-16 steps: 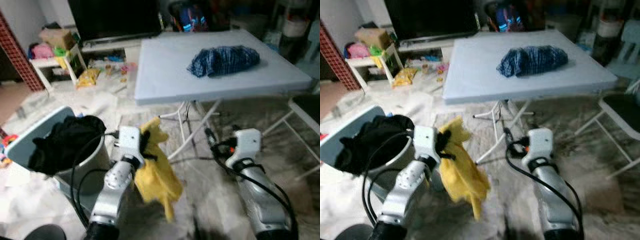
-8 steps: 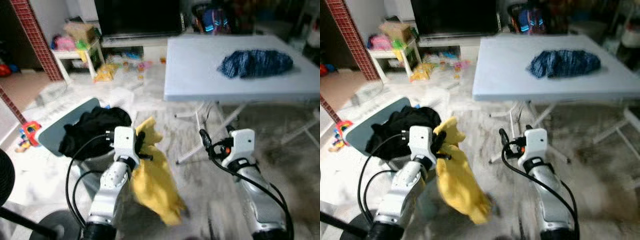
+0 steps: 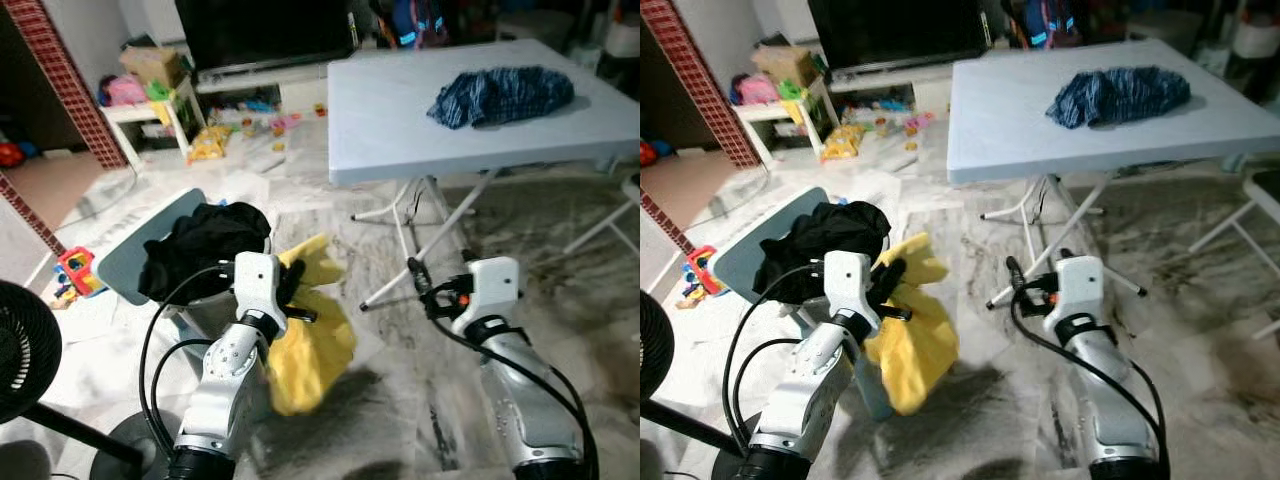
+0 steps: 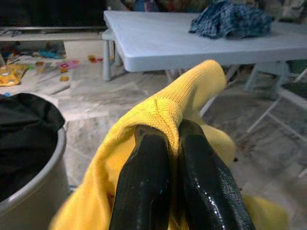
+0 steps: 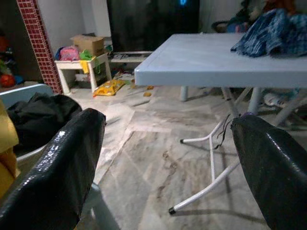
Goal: Hang hanger
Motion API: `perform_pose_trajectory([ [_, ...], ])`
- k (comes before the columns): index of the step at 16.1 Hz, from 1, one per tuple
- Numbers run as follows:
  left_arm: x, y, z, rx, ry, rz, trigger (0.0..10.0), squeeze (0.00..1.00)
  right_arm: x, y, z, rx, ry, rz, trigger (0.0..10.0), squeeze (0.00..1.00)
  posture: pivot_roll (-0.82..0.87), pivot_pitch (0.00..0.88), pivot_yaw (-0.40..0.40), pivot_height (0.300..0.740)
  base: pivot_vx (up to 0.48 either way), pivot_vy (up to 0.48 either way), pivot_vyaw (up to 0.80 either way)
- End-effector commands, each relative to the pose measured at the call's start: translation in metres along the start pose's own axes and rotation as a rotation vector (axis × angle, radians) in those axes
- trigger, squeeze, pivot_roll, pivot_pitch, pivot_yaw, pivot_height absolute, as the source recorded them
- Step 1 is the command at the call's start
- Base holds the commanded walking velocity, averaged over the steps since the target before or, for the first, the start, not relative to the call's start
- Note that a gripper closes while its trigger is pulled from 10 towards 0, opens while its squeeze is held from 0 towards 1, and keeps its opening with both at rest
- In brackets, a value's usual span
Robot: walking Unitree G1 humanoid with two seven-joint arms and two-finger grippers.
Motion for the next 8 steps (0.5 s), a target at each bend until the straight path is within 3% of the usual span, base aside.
perform_pose_trajectory([
  [1,0.0123,-0.0021,0.0008,0.002,0.051,0.002,10.0,0.0,0.0021,-0.006,0.0026,0.014,0.006,0.017,10.0,0.0,-0.19,0.0,0.102,0.74,0.368,0.259,0.0],
  [5,0.0124,-0.0007,0.0009,-0.006,0.054,-0.005,10.0,0.0,0.0026,-0.006,0.0026,0.017,0.007,0.016,10.0,0.0,-0.19,0.0,0.103,0.74,0.398,0.25,0.0],
  [8,0.0121,0.0005,0.001,-0.013,0.056,-0.008,10.0,0.0,0.0034,-0.0058,0.0026,0.017,0.01,0.013,10.0,0.0,-0.19,0.0,0.101,0.74,0.416,0.0,0.0],
])
Point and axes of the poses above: a point about 5 cm out from each wrist's last joint towards the gripper, its own z axis pointing out of the wrist towards the gripper, its own x axis along the axis of the wrist's last joint, y = z × x, the point moved 5 cm from there along z, pointing out of the wrist towards the gripper, and after that the axes turned 6 degrees about z, right-handed, at the moved point
